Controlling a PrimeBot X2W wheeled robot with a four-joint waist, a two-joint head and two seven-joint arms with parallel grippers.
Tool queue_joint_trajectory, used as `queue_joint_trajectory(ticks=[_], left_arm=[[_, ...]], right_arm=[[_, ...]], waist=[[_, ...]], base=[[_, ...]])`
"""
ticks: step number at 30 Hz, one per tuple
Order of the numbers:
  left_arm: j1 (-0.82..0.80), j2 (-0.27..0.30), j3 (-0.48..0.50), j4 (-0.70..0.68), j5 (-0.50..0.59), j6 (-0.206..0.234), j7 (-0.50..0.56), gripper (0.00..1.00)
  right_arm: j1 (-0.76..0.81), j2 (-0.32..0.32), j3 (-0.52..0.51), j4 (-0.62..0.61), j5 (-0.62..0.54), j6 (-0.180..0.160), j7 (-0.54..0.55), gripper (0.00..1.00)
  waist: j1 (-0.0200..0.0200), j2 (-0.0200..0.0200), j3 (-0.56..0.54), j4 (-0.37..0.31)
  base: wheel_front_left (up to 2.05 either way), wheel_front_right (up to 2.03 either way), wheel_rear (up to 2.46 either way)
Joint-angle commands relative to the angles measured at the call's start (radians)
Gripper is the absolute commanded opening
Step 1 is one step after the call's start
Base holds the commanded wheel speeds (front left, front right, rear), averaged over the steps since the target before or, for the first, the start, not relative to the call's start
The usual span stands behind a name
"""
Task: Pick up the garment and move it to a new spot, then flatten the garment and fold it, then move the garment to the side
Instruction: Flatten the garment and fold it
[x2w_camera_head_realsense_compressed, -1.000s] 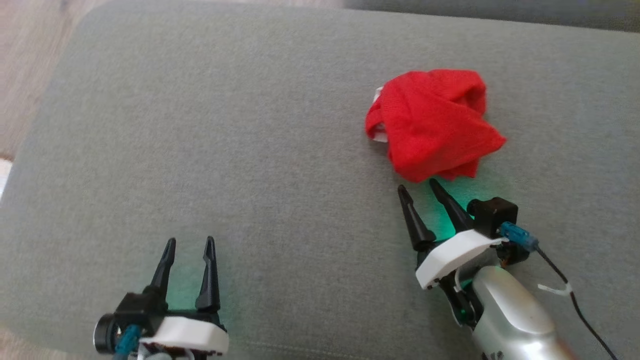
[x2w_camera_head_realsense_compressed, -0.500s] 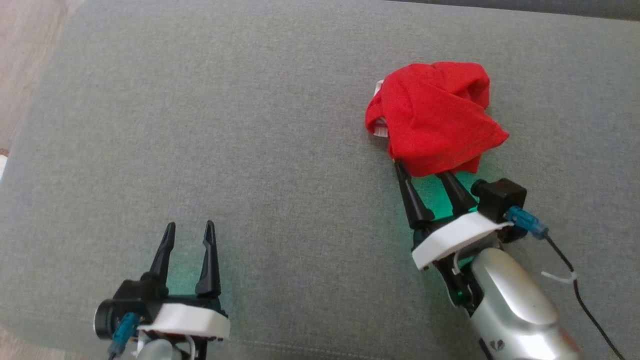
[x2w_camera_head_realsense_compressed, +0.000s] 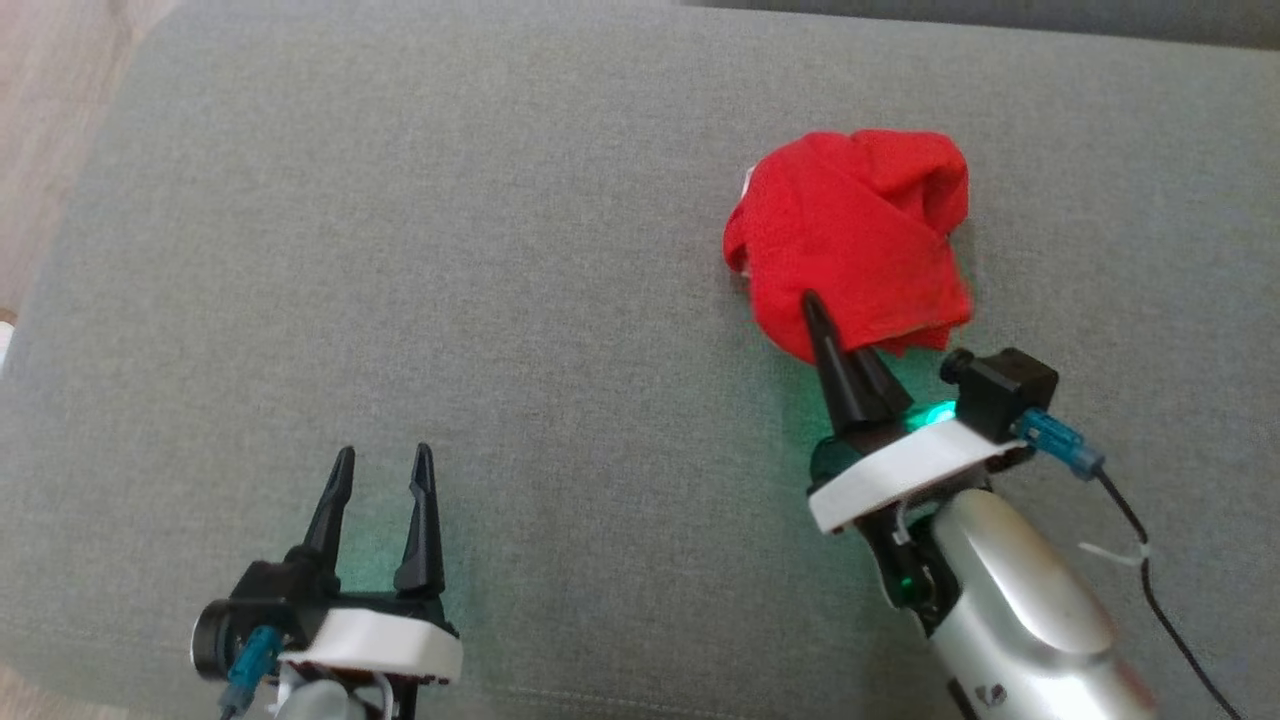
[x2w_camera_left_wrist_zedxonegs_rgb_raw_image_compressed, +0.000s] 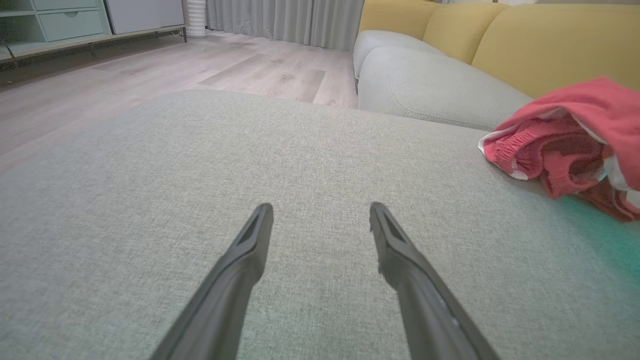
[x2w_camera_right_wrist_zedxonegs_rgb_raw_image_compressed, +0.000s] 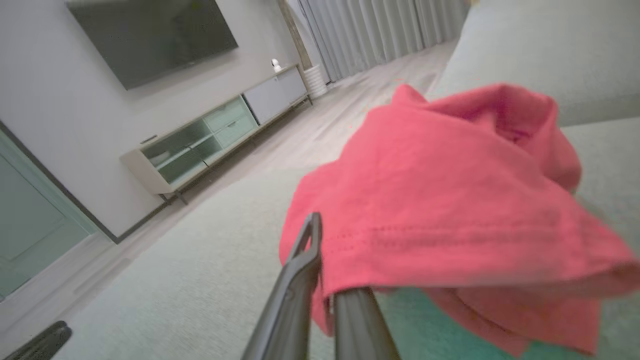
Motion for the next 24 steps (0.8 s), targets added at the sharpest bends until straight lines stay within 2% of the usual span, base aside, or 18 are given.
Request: queue_joint_trajectory(ticks=[1, 7, 10, 12, 15, 16, 20, 22, 23, 24], left_arm=[[-0.017, 0.002, 0.024, -0.024, -0.006, 0.005, -0.005, 1.00], [0.006, 0.002, 0.016, -0.014, -0.008, 0.004, -0.005, 1.00], [0.021, 0.002, 0.007, -0.012, -0.008, 0.004, -0.005, 1.00], [0.033, 0.002, 0.006, -0.010, -0.007, 0.005, -0.005, 1.00], [0.053, 0.002, 0.011, -0.011, -0.006, 0.007, -0.005, 1.00], [0.053, 0.002, 0.011, -0.011, -0.006, 0.007, -0.005, 1.00], [0.071, 0.002, 0.023, -0.017, -0.008, 0.009, -0.005, 1.00], [0.075, 0.002, 0.023, -0.017, -0.011, 0.008, -0.005, 1.00], [0.075, 0.002, 0.023, -0.018, -0.012, 0.009, -0.005, 1.00], [0.073, 0.002, 0.021, -0.019, -0.015, 0.009, -0.005, 1.00]], right_arm=[[-0.023, 0.007, 0.045, -0.063, 0.023, -0.001, -0.004, 0.00], [-0.194, 0.007, 0.240, -0.193, 0.150, -0.001, -0.004, 0.00], [-0.323, 0.007, 0.272, -0.272, 0.247, -0.001, -0.004, 0.00], [-0.387, 0.007, 0.240, -0.302, 0.304, -0.001, -0.004, 0.00], [-0.444, 0.007, 0.154, -0.285, 0.318, -0.001, -0.004, 0.00], [-0.444, 0.007, 0.154, -0.285, 0.318, -0.001, -0.004, 0.00], [-0.413, 0.007, 0.021, -0.152, 0.281, -0.001, -0.004, 0.00], [-0.374, 0.007, -0.030, -0.072, 0.221, -0.001, -0.004, 0.00], [-0.345, 0.007, -0.060, -0.025, 0.196, -0.001, -0.004, 0.04], [-0.317, 0.005, -0.089, 0.019, 0.174, -0.001, -0.004, 0.27]], waist=[[-0.0001, 0.0000, -0.013, 0.003], [-0.0001, 0.0000, -0.070, 0.026], [-0.0001, 0.0000, -0.104, 0.051], [-0.0001, 0.0000, -0.121, 0.065], [-0.0001, 0.0000, -0.133, 0.074], [-0.0001, 0.0000, -0.133, 0.074], [-0.0001, 0.0000, -0.125, 0.067], [-0.0001, 0.0000, -0.115, 0.057], [-0.0001, 0.0000, -0.107, 0.051], [-0.0001, 0.0000, -0.100, 0.045]], base=[[0.00, 0.00, 0.00], [0.00, 0.00, 0.00], [0.00, 0.00, 0.00], [0.00, 0.00, 0.00], [0.00, 0.00, 0.00], [0.00, 0.00, 0.00], [0.00, 0.00, 0.00], [0.00, 0.00, 0.00], [0.00, 0.00, 0.00], [0.00, 0.00, 0.00]])
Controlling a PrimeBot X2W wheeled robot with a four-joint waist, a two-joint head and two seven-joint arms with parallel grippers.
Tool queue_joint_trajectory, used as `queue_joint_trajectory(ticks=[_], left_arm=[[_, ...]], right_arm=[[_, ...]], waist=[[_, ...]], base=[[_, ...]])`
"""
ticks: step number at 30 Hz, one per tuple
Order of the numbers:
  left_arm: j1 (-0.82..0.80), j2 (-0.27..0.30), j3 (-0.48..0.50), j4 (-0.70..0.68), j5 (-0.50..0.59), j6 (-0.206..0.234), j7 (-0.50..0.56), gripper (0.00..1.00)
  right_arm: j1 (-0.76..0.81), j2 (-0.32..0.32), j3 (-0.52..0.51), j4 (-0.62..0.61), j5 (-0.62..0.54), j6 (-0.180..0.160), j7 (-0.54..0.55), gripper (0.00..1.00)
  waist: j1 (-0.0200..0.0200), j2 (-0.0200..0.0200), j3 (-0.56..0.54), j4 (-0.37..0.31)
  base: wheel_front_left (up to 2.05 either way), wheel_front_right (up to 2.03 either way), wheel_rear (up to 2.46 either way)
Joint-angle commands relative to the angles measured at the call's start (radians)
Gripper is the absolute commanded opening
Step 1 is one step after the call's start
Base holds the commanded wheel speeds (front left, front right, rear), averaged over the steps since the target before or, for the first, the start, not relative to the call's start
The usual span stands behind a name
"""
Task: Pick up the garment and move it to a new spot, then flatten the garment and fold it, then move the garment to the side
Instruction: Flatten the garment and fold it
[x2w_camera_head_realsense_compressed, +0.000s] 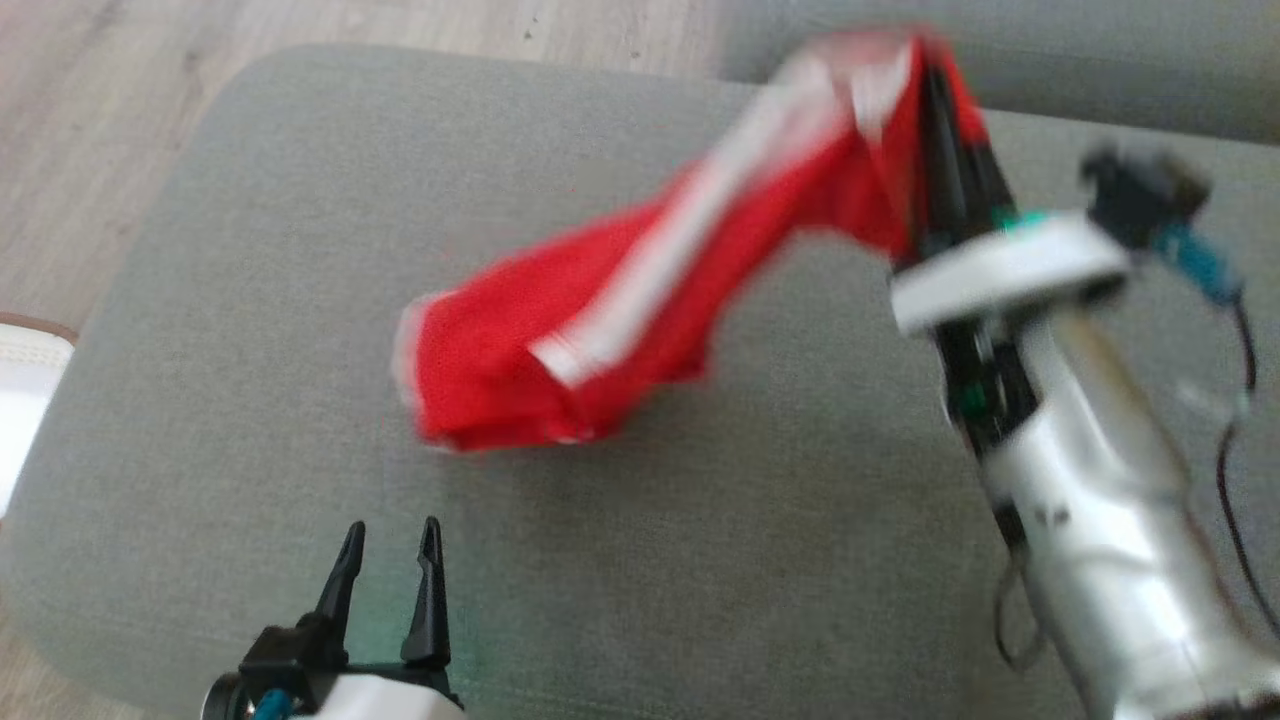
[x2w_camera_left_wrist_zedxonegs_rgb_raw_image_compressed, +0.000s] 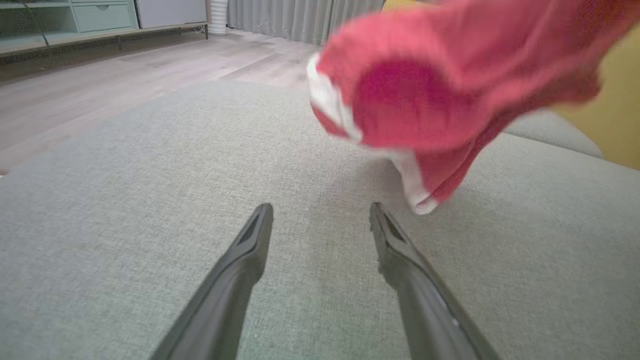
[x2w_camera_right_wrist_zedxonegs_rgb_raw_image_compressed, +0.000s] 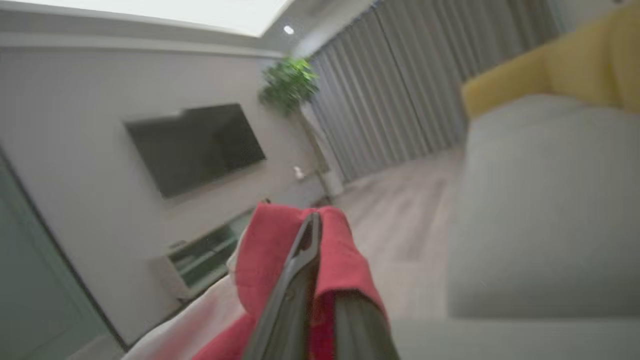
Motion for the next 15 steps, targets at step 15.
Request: queue_joint_trajectory(ticks=[15], left_arm=[[-0.102, 0.002, 0.005, -0.041, -0.004, -0.018, -0.005, 1.00]], right_arm=[[0.286, -0.054, -0.281, 0.053, -0.357, -0.001, -0.004, 1.00]], waist=[[0.0001, 0.0000, 0.050, -0.147]], base=[[0.00, 0.00, 0.00]])
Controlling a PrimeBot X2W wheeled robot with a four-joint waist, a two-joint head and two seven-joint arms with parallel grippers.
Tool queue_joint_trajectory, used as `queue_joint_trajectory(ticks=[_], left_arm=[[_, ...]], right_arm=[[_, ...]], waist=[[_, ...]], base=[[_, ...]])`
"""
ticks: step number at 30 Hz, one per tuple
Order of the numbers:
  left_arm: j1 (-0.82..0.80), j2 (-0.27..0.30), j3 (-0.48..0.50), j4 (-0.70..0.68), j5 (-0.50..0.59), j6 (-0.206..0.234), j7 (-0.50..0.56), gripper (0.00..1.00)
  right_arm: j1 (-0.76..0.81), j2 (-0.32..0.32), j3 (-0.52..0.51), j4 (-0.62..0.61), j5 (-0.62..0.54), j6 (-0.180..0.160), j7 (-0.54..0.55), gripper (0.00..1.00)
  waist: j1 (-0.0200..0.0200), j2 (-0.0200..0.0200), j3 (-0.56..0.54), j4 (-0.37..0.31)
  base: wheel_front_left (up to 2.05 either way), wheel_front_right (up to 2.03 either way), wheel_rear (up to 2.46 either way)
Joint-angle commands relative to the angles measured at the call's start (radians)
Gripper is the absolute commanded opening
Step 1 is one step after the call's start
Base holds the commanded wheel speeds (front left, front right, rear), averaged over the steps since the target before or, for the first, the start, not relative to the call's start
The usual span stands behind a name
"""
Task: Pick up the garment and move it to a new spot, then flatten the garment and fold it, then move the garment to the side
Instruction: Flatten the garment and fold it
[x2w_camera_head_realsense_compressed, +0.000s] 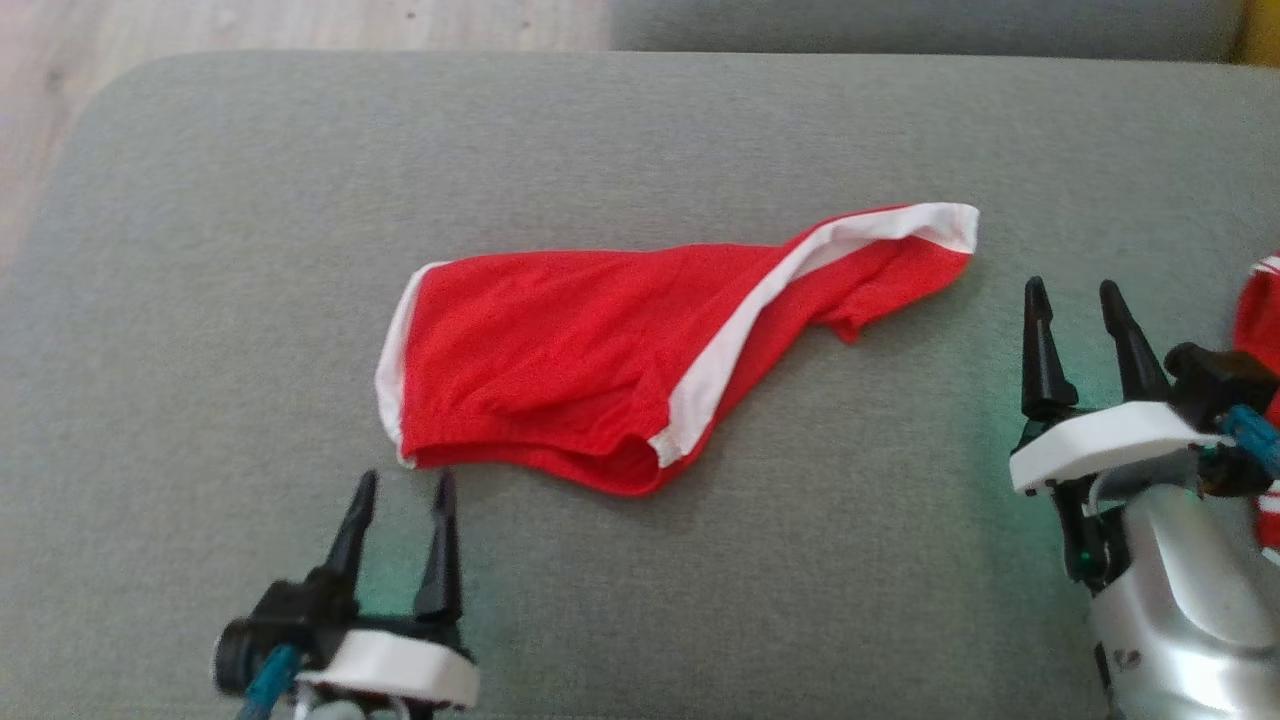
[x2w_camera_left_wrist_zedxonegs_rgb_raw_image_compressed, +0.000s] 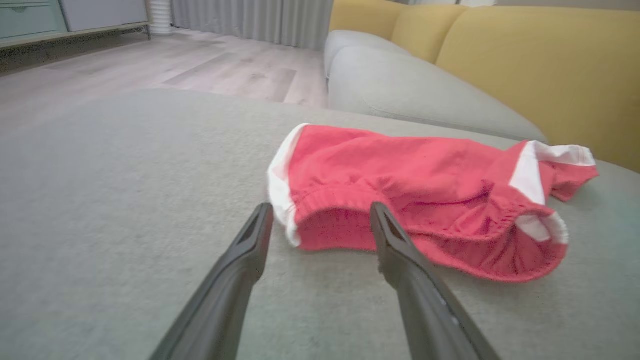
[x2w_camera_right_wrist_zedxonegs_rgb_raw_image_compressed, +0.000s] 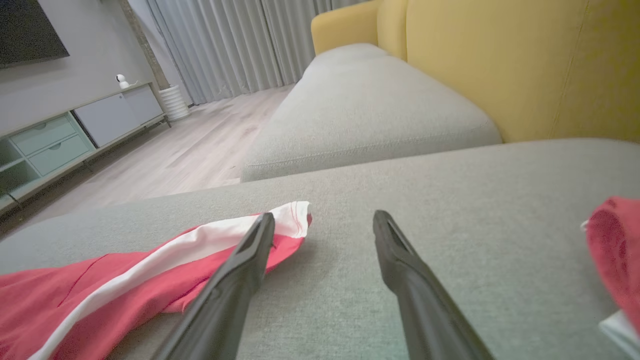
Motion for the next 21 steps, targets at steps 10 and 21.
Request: queue_joint_trajectory(ticks=[10, 21], left_arm=[[-0.155, 0.002, -0.251, 0.019, -0.146, -0.046, -0.005, 1.00], [-0.179, 0.002, -0.372, 0.085, -0.239, -0.049, -0.005, 1.00]], right_arm=[[0.078, 0.079, 0.001, -0.180, -0.170, -0.001, -0.006, 1.00], [0.076, 0.084, 0.018, -0.185, -0.148, -0.001, -0.006, 1.00]], waist=[[0.0000, 0.0000, 0.049, -0.126], [0.0000, 0.0000, 0.072, -0.164]], base=[[0.00, 0.00, 0.00], [0.00, 0.00, 0.00]])
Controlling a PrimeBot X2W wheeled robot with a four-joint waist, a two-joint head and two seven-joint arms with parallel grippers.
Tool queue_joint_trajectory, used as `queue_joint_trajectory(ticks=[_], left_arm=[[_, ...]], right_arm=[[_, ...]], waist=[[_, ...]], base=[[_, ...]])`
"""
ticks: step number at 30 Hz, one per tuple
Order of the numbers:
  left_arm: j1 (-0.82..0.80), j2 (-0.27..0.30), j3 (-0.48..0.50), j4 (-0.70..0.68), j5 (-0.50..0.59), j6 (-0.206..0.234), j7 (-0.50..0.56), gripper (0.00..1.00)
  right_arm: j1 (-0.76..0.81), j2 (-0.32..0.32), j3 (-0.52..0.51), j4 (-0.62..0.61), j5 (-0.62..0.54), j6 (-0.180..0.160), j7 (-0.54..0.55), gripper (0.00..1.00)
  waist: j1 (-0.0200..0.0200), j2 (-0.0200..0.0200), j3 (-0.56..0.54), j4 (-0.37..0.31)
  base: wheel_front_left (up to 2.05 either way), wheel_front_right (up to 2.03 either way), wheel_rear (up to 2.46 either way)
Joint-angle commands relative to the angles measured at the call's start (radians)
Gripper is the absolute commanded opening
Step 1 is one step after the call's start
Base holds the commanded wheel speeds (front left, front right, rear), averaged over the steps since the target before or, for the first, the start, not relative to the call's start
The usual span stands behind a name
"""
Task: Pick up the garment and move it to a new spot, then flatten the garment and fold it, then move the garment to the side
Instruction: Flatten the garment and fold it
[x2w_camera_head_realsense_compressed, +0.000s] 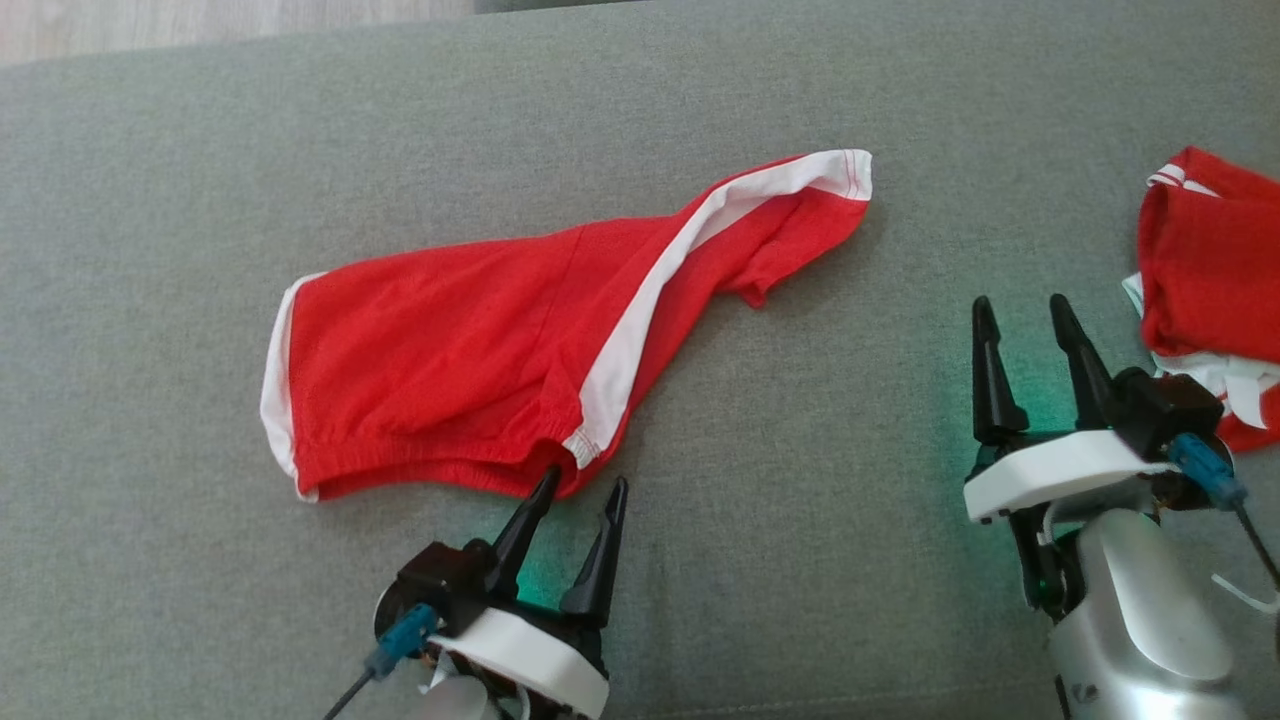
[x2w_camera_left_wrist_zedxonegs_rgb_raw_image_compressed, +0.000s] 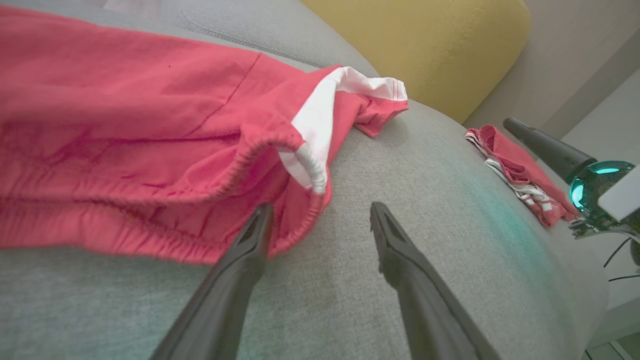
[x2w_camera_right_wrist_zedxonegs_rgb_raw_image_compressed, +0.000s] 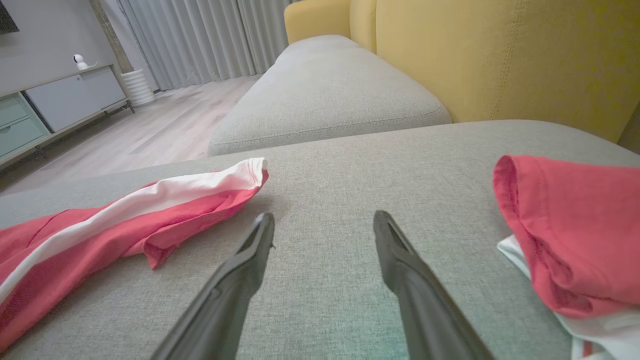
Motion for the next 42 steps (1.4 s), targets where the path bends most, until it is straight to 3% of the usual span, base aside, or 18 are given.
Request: queue_joint_trajectory(ticks=[1, 7, 8, 9, 11, 24, 33, 35, 36, 42], left_arm=[[-0.033, 0.002, 0.018, -0.021, -0.004, -0.004, -0.005, 1.00], [-0.064, 0.002, 0.032, -0.028, -0.022, -0.004, -0.005, 1.00], [-0.068, 0.002, 0.036, -0.030, -0.027, -0.004, -0.005, 0.90], [-0.072, 0.002, 0.044, -0.032, -0.028, -0.004, -0.005, 0.47], [-0.079, 0.002, 0.074, -0.041, -0.012, -0.004, -0.005, 0.00], [-0.024, 0.002, 0.326, -0.138, 0.102, -0.004, -0.005, 0.00], [-0.003, 0.048, 0.377, -0.055, 0.109, -0.004, -0.005, 0.00], [0.008, 0.045, 0.400, -0.032, 0.125, -0.004, -0.005, 0.49], [0.012, 0.041, 0.413, -0.021, 0.134, -0.004, -0.005, 1.00], [0.020, 0.009, 0.463, -0.002, 0.191, -0.004, -0.005, 1.00]], right_arm=[[-0.013, 0.009, 0.028, -0.033, 0.008, -0.001, -0.006, 1.00], [-0.025, 0.010, 0.052, -0.028, 0.034, -0.001, -0.006, 1.00], [-0.026, 0.010, 0.055, -0.027, 0.038, -0.001, -0.006, 1.00], [-0.026, 0.010, 0.058, -0.025, 0.043, -0.001, -0.006, 1.00], [-0.025, 0.010, 0.061, -0.022, 0.047, -0.001, -0.006, 1.00], [0.032, 0.010, 0.079, 0.000, 0.106, -0.001, -0.006, 1.00], [0.054, 0.010, 0.147, 0.015, 0.153, -0.001, -0.006, 1.00], [0.049, 0.010, 0.161, 0.018, 0.162, -0.001, -0.006, 1.00], [0.041, 0.010, 0.169, 0.019, 0.163, -0.001, -0.006, 1.00], [-0.040, 0.010, 0.234, 0.031, 0.183, -0.001, -0.006, 1.00]], waist=[[0.0000, 0.0000, 0.003, -0.001], [0.0000, 0.0000, 0.012, -0.013], [0.0000, 0.0000, 0.012, -0.015], [0.0000, 0.0000, 0.012, -0.016], [0.0000, 0.0000, 0.011, -0.015], [0.0000, 0.0000, -0.067, 0.047], [0.0000, 0.0000, -0.107, 0.037], [0.0000, 0.0000, -0.102, 0.038], [0.0000, 0.0000, -0.098, 0.041], [0.0000, 0.0000, -0.067, 0.093]], base=[[0.00, 0.00, 0.00], [0.00, 0.00, 0.00], [0.00, 0.00, 0.00], [0.00, 0.00, 0.00], [0.00, 0.00, 0.00], [0.00, 0.00, 0.00], [0.00, 0.00, 0.00], [0.00, 0.00, 0.00], [0.00, 0.00, 0.00], [0.00, 0.00, 0.00]])
